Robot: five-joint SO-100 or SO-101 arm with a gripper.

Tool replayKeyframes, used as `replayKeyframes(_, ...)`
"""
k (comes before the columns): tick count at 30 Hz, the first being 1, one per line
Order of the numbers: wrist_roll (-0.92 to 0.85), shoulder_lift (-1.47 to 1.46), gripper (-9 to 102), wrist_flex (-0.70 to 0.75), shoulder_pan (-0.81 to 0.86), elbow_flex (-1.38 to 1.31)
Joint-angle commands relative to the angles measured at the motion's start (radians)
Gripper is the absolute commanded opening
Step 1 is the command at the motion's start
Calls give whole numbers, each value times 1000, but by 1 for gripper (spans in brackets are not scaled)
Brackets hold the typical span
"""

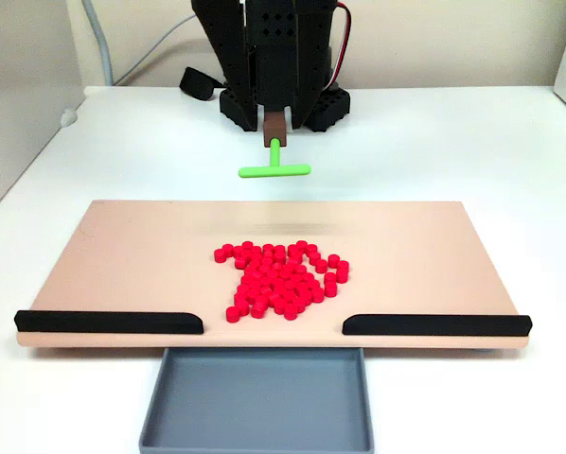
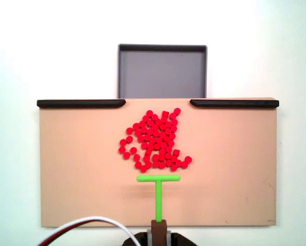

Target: Push granules from right to the grey container

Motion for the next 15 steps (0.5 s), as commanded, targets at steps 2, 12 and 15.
replayKeyframes(2,55,58,0,3,-9,12)
replayKeyframes(12,109,25,0,5,-37,12)
replayKeyframes(15,114,48,0,5,-58,12)
